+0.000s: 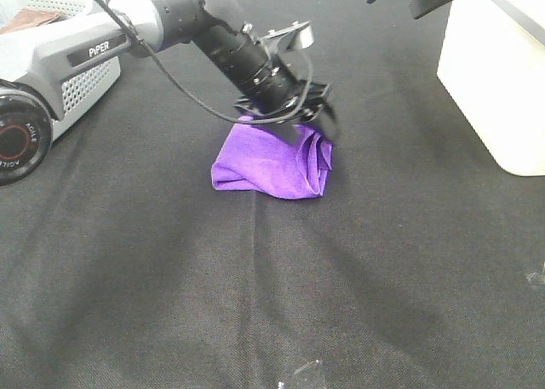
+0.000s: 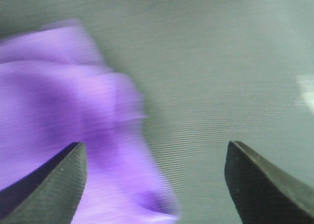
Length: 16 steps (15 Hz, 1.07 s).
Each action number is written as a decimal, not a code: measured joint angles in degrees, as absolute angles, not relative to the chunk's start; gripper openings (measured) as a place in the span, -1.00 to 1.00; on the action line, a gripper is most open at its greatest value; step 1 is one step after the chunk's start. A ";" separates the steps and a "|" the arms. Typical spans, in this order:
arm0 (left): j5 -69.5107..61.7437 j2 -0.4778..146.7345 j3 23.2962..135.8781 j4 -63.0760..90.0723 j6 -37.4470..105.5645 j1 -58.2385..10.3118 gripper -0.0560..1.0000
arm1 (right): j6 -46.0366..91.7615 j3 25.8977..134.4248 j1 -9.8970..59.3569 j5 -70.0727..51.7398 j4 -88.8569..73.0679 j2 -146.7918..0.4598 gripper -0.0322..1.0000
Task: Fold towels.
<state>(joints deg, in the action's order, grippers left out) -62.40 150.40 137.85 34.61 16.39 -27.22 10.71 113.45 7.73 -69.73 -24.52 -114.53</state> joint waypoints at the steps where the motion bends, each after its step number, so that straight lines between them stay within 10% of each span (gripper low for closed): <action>1: -60.73 150.40 137.85 33.06 15.87 -27.04 0.46 | 10.71 113.45 7.73 -69.73 -24.58 -114.53 0.41; 16: -49.22 158.08 137.97 57.98 24.47 -27.62 0.46 | 10.71 113.45 7.73 -69.73 -24.64 -114.53 0.41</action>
